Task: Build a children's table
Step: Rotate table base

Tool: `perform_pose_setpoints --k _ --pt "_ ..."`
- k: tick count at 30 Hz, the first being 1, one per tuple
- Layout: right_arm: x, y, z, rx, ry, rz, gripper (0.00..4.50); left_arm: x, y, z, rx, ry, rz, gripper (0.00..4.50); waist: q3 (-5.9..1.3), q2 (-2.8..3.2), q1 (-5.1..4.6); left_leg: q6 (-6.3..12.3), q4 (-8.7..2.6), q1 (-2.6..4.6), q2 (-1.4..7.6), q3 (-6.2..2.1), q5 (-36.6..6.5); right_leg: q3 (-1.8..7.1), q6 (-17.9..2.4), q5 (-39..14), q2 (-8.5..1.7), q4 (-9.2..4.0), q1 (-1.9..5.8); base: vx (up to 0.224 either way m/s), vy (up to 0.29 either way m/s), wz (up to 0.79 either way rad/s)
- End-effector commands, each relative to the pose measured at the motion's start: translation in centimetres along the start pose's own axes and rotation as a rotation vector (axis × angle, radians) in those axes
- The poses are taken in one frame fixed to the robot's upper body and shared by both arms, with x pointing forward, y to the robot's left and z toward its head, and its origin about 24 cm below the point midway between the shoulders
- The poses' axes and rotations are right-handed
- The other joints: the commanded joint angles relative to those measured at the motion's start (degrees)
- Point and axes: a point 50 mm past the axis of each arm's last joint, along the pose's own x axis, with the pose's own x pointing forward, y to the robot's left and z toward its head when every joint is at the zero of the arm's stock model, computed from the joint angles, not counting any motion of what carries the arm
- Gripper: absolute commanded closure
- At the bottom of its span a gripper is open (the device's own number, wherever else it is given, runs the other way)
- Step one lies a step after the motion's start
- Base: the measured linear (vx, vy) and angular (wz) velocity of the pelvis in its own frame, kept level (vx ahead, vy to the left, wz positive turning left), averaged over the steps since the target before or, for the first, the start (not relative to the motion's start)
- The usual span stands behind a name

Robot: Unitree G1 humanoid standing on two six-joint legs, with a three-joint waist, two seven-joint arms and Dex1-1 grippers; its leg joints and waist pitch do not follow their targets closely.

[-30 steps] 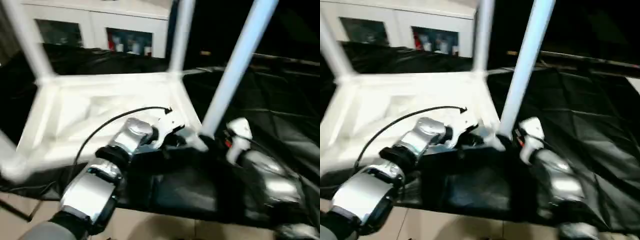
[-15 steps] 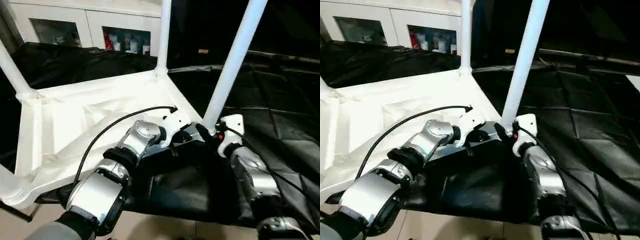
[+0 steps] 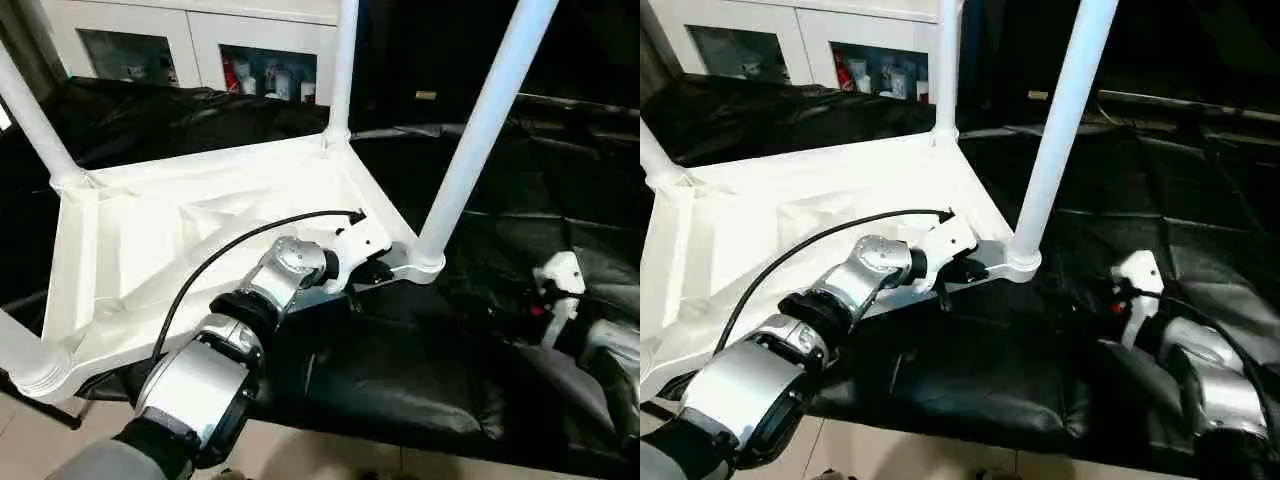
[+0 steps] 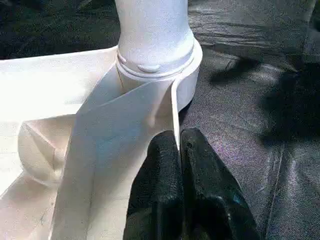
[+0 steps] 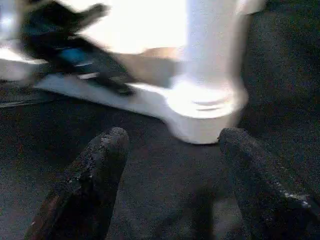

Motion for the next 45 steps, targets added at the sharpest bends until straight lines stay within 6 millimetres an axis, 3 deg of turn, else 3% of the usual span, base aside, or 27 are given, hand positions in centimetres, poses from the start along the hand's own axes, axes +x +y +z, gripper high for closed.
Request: perform_pose_setpoints --k 1,3,4,7,9,10,11,12,13,14,15,16,17,18,19,20,23,24,27,28,32,33,36,40,43,44,45 --pt "0.8 1.2 0.6 0.003 -0.008 0.096 1.31 -0.3 0.1 0.5 0.036 -0.038 -0.022 4.5 -3.29 -1.19 0.39 8.56 -2.99 -0.18 0.11 0.54 -10.61 0.92 -13.52 -9.32 -1.92 -3.63 3.4 0.0 0.0 0.0" --pt "2.0 2.6 0.8 0.016 -0.023 0.177 1.31 -0.8 0.2 0.8 -0.006 -0.073 -0.058 4.5 -3.28 -2.21 0.6 8.83 -2.97 -0.23 0.17 0.55 -9.49 0.84 -13.55 -8.8 -2.02 -3.36 3.37 0.0 0.0 0.0" --pt "2.1 2.7 0.8 0.018 -0.025 0.183 1.27 -0.8 0.2 0.9 -0.012 -0.076 -0.063 4.22 -3.26 -1.72 0.69 8.86 -3.04 -0.28 0.24 0.52 -8.73 0.94 -13.81 -8.72 -2.12 -3.21 3.24 0.0 0.0 0.0" --pt "3.7 3.6 1.1 0.023 -0.05 0.238 1.27 -1.9 0.7 1.3 -0.055 -0.104 -0.091 3.94 -3.21 -1.66 0.75 8.49 -3.07 -0.15 0.36 0.62 -8.35 0.99 -14.86 -8.41 -2.16 -3.05 3.05 0.0 0.0 0.0" --pt "5.3 3.9 1.6 0.025 -0.102 0.216 1.27 -3.7 1.2 1.5 -0.071 -0.117 -0.084 3.94 -3.48 -2.48 1.12 8.39 -2.9 0.02 0.68 0.67 -6.4 1.1 -16.1 -5.15 -2.27 -2.19 2.95 0.0 0.0 0.0" --pt "5.6 3.9 1.8 0.028 -0.115 0.201 1.27 -4.2 1.4 1.5 -0.075 -0.12 -0.076 3.64 -3.32 -2.13 1.09 8.47 -2.94 -0.36 0.48 0.64 -4.84 1.09 -16.25 -3.29 -1.99 -1.85 2.89 0.0 0.0 0.0" --pt "6.5 3.7 2.0 0.045 -0.149 0.158 1.27 -5.7 1.7 1.7 -0.085 -0.127 -0.051 3.64 -3.23 -2.95 1.0 8.02 -2.9 -0.42 0.63 0.62 -4.79 1.11 -16.48 -3.3 -2.33 -1.35 2.89 0.0 0.0 0.0" --pt "6.9 3.7 2.1 0.063 -0.163 0.143 1.27 -6.6 1.8 1.7 -0.09 -0.129 -0.039 3.59 -3.08 -3.19 0.99 7.77 -3.0 -0.56 0.37 0.73 -5.23 1.07 -15.94 -4.84 -2.07 -1.68 2.79 0.0 0.0 0.0" --pt "7.3 3.9 2.3 0.083 -0.177 0.15 1.27 -7.7 1.8 1.7 -0.098 -0.138 -0.019 3.56 -3.12 -2.88 1.27 7.05 -2.86 0.35 0.66 0.86 -5.58 1.25 -16.11 -5.04 -2.07 -1.69 2.26 0.0 0.0 0.0" --pt "7.4 3.9 2.3 0.085 -0.178 0.152 1.27 -7.9 1.8 1.7 -0.099 -0.138 -0.016 3.49 -3.02 -2.57 1.41 6.67 -2.93 0.55 0.82 0.86 -5.29 1.35 -16.49 -3.29 -1.96 -1.37 2.26 0.0 0.0 0.0" --pt "7.7 4.2 2.3 0.096 -0.183 0.168 1.27 -8.7 1.7 1.6 -0.104 -0.143 -0.001 3.49 -2.9 -3.64 1.26 6.62 -2.95 0.24 0.76 1.0 -5.2 1.28 -16.33 -2.92 -1.81 -1.34 2.42 0.0 0.0 0.0" --pt "8.1 4.6 2.3 0.104 -0.186 0.186 1.27 -9.5 1.6 1.4 -0.112 -0.141 0.013 3.36 -2.92 -3.35 1.68 6.34 -2.97 0.46 0.69 1.04 -5.08 1.29 -15.92 -2.86 -1.77 -1.22 2.35 0.0 0.0 0.0" --pt "8.3 4.9 2.3 0.107 -0.187 0.197 1.27 -10.1 1.4 1.3 -0.117 -0.139 0.022 3.36 -2.89 -3.76 1.73 6.35 -2.97 0.44 0.76 1.03 -5.0 1.32 -15.82 -2.81 -1.92 -1.13 2.39 0.0 0.0 0.0" --pt "9.0 5.2 2.3 0.113 -0.193 0.204 1.27 -11.6 0.9 0.7 -0.13 -0.118 0.053 3.36 -2.81 -3.3 1.99 5.96 -3.03 0.56 0.65 1.06 -4.9 1.36 -15.49 -3.12 -1.79 -1.21 2.22 0.0 0.0 0.0" --pt "9.2 5.3 2.3 0.115 -0.195 0.205 1.27 -11.9 0.7 0.6 -0.133 -0.112 0.061 3.15 -2.86 -4.55 2.06 5.77 -2.93 0.63 0.7 1.16 -4.88 1.26 -15.28 -3.09 -1.78 -1.13 2.2 0.0 0.0 0.0" --pt "10.1 5.5 2.4 0.133 -0.213 0.196 1.27 -13.7 0.0 -0.2 -0.155 -0.082 0.112 3.07 -2.71 -4.45 1.99 4.79 -3.29 0.41 0.87 0.91 -4.32 1.23 -14.93 -3.3 -1.98 -0.86 2.25 0.0 0.0 0.0" --pt "10.7 5.2 2.6 0.134 -0.235 0.148 1.27 -14.8 -0.6 -0.7 -0.184 -0.06 0.146 2.85 -2.67 -4.39 1.79 3.11 -3.44 0.82 0.8 0.92 -5.1 1.27 -14.62 -3.15 -1.73 -0.84 1.96 0.0 0.0 0.0" --pt "11.2 4.8 2.7 0.151 -0.251 0.09 1.27 -15.5 -1.1 -1.1 -0.206 -0.045 0.166 2.74 -2.52 -5.28 1.9 2.67 -3.45 0.86 0.58 1.06 -5.44 1.24 -13.96 -3.94 -1.5 -1.15 1.95 0.0 0.0 0.0" --pt "12.8 2.7 3.1 0.248 -0.306 -0.161 1.27 -17.8 -3.2 -3.1 -0.297 0.006 0.24 2.44 -2.33 -4.7 1.74 -0.01 -3.85 0.9 0.58 0.87 -7.5 1.48 -13.14 -6.23 -1.74 -0.92 1.81 0.0 0.0 0.0" --pt "12.8 2.7 3.1 0.248 -0.306 -0.161 1.27 -17.8 -3.2 -3.1 -0.297 0.006 0.24 2.44 -2.27 -4.94 1.63 -0.45 -3.88 0.84 0.51 0.93 -8.21 1.48 -12.59 -6.94 -1.55 -1.06 1.79 0.0 0.0 0.0" --pt "13.3 1.0 3.0 0.33 -0.327 -0.388 1.27 -19.7 -5.1 -5.1 -0.4 0.075 0.316 2.15 -2.4 -4.26 2.49 -1.77 -3.67 1.4 0.32 1.04 -10.79 1.65 -10.6 -6.58 -1.23 -0.96 1.36 0.0 0.0 0.0" --pt "13.3 0.6 2.9 0.343 -0.322 -0.433 1.27 -20.0 -5.3 -5.5 -0.419 0.087 0.335 1.94 -2.13 -4.56 2.41 -2.31 -4.04 0.71 0.12 0.78 -12.46 1.57 -9.45 -9.56 -1.05 -1.22 1.73 0.0 0.0 0.0" --pt "13.2 -0.1 2.5 0.352 -0.3 -0.531 1.27 -20.6 -5.5 -6.0 -0.451 0.101 0.373 1.78 -2.11 -4.16 2.81 -3.04 -3.82 1.57 0.06 0.96 -15.69 1.68 -8.48 -12.58 -0.93 -1.7 0.91 0.0 0.0 0.0" --pt "12.9 -1.5 2.2 0.349 -0.276 -0.683 1.27 -21.7 -6.0 -7.0 -0.486 0.155 0.463 1.44 -2.05 -4.2 2.84 -3.49 -3.83 1.42 -0.05 0.68 -19.1 1.64 -7.2 -16.59 -0.87 -2.07 0.76 0.0 0.0 0.0" --pt "12.4 -2.3 2.2 0.345 -0.269 -0.745 1.27 -22.2 -6.2 -7.4 -0.505 0.166 0.494 1.2 -2.13 -4.46 2.89 -3.37 -3.82 1.2 -0.03 0.55 -18.66 1.58 -7.02 -16.03 -0.83 -1.91 0.82 0.0 0.0 0.0" --pt "11.9 -3.1 2.5 0.337 -0.263 -0.808 1.27 -22.8 -6.5 -7.7 -0.526 0.172 0.519 1.11 -2.2 -4.91 2.78 -3.37 -3.75 1.05 0.0 0.58 -18.14 1.55 -7.23 -15.29 -0.83 -1.76 0.88 0.0 0.0 0.0" --pt "11.8 -3.3 2.5 0.336 -0.262 -0.819 1.27 -23.0 -6.6 -7.8 -0.529 0.174 0.522 1.06 -2.3 -4.68 2.88 -3.44 -3.76 0.92 -0.05 0.45 -17.45 1.51 -7.37 -14.72 -0.87 -1.53 1.12 0.0 0.0 0.0"
